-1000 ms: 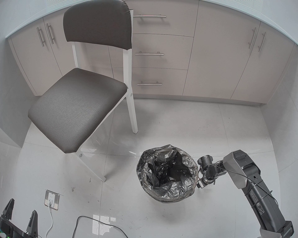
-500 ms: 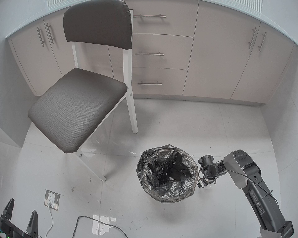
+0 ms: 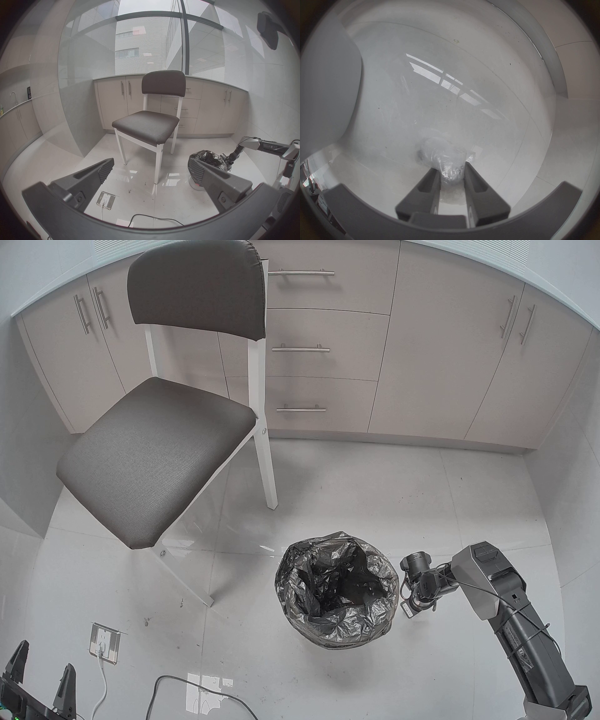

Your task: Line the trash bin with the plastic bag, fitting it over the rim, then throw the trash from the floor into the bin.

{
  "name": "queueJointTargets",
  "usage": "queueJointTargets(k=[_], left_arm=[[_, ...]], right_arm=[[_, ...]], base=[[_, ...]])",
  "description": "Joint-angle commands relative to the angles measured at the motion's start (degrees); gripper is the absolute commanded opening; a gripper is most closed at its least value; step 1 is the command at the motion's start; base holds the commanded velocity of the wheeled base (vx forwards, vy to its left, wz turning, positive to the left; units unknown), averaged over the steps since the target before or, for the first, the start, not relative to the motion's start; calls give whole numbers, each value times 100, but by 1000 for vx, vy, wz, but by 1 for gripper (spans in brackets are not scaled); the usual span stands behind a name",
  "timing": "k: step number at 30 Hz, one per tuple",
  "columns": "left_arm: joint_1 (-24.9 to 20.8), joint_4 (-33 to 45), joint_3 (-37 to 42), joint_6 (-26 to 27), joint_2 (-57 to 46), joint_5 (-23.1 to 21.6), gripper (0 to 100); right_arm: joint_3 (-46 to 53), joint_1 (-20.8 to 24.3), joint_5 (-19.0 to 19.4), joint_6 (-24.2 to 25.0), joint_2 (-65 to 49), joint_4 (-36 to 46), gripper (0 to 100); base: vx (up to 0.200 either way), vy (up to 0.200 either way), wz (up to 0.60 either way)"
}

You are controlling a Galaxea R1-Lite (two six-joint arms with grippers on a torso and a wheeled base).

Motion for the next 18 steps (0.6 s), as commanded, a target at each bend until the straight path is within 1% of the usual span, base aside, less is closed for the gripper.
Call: queueJointTargets(k=[1,8,10,16,18], left_arm=[[1,-1,84,-2,-93,-2,100],[1,-1,84,-2,-93,-2,100],[1,-1,84,-2,-93,-2,100],[1,-1,84,-2,-93,-2,100],[1,-1,84,-2,-93,-2,100]], right_arm=[[1,3,-7,1,11,6,0],[1,38,-7,62,11,-3,0],[1,56,-60,71,11,41,0],[1,29,-121,71,11,480,0],[1,20,-271,71,11,542,0]], base=[[0,0,0],[0,0,0],[0,0,0],[0,0,0],[0,0,0]])
